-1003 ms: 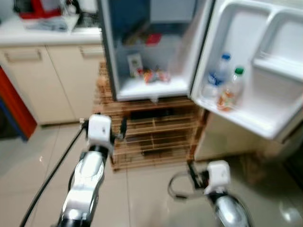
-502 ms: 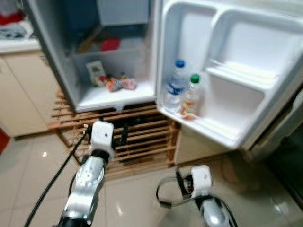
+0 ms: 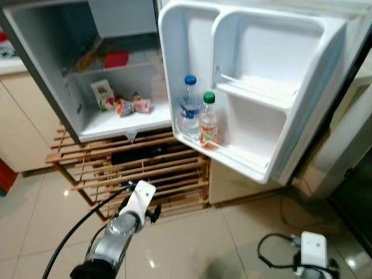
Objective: Restocking fridge
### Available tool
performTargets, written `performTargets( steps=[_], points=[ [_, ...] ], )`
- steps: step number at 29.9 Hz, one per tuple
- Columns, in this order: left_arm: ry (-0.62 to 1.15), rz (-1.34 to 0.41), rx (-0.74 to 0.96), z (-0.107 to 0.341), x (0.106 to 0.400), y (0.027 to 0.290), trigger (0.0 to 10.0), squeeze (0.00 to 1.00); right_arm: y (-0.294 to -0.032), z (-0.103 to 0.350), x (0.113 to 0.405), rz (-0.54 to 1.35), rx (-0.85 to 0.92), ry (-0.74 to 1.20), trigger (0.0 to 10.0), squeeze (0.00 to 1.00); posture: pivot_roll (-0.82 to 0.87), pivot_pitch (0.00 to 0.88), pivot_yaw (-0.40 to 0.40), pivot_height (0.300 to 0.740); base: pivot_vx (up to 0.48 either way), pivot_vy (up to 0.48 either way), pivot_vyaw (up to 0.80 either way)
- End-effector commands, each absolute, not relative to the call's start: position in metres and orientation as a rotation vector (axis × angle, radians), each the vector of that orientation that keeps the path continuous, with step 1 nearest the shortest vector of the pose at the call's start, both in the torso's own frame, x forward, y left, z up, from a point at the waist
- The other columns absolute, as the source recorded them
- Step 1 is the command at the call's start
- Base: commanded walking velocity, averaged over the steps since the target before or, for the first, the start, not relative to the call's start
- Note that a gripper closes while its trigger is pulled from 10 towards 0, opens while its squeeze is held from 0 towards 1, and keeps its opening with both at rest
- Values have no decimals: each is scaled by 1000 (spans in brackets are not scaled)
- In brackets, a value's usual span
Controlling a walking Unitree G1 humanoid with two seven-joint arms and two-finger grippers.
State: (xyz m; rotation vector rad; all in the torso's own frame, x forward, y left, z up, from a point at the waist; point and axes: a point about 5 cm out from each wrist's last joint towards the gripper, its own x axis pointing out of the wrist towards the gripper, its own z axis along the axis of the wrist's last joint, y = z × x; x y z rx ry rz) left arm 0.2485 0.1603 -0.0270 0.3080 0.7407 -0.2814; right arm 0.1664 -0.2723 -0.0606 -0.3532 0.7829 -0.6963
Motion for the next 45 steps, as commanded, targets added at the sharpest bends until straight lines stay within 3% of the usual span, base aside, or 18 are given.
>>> performTargets(
  steps=[1, 4, 5, 7, 8, 12, 17, 19, 20, 25, 34, 38, 44, 45],
  points=[
    [860, -253, 283, -41, 237, 171, 10000, 0, -279, -34, 198, -764, -458, 590, 10000, 0, -196, 0, 81, 740, 0, 0, 0],
    [888, -235, 277, -44, 234, 175, 10000, 0, -279, -25, 208, -781, -493, 531, 10000, 0, -196, 0, 74, 740, 0, 0, 0],
    [891, -227, 286, -44, 234, 178, 10000, 0, -335, 1, 205, -825, -510, 486, 10000, 0, -194, 0, 72, 740, 0, 0, 0],
    [893, -217, 301, -45, 235, 181, 10000, 0, -401, 53, 201, -870, -540, 398, 10000, 0, -191, 0, 72, 740, 0, 0, 0],
    [897, -218, 311, -46, 235, 182, 10000, 0, -412, 67, 202, -874, -542, 371, 10000, 0, -190, 0, 71, 740, 0, 0, 0],
    [932, -225, 351, -53, 230, 185, 10000, 0, -408, 77, 218, -871, -526, 311, 10000, 0, -189, 0, 72, 740, 0, 0, 0],
    [991, -219, 406, -65, 215, 194, 10000, 0, -375, 100, 257, -743, -548, 107, 10000, 0, -188, 0, 71, 740, 0, 0, 0],
    [995, -217, 407, -66, 213, 195, 10000, 0, -372, 103, 260, -721, -545, 90, 10000, 0, -188, 0, 71, 740, 0, 0, 0],
    [1013, -210, 407, -73, 202, 197, 10000, 0, -351, 109, 275, -629, -488, 27, 10000, 0, -185, 0, 69, 740, 0, 0, 0],
    [1021, -215, 396, -83, 182, 197, 10000, 0, -311, 115, 298, -461, -345, -61, 10000, 0, -181, 0, 66, 740, 0, 0, 0],
    [1067, -222, 398, -92, 161, 202, 10000, 0, -287, 122, 314, -373, -217, -73, 10000, 0, -171, 0, 52, 740, 0, 0, 0],
    [1013, -241, 386, -82, 186, 194, 10000, 0, -271, 128, 318, -275, -119, -101, 10000, 0, -170, 0, 49, 740, 0, 0, 0],
    [1020, -255, 391, -82, 186, 194, 10000, 0, -230, 135, 316, -9, 90, -90, 10000, 0, -177, 0, 53, 740, 0, 0, 0],
    [1050, -262, 384, -84, 182, 194, 10000, 0, -210, 139, 310, 137, 144, -66, 10000, 0, -182, 0, 57, 740, 0, 0, 0]
  ],
)
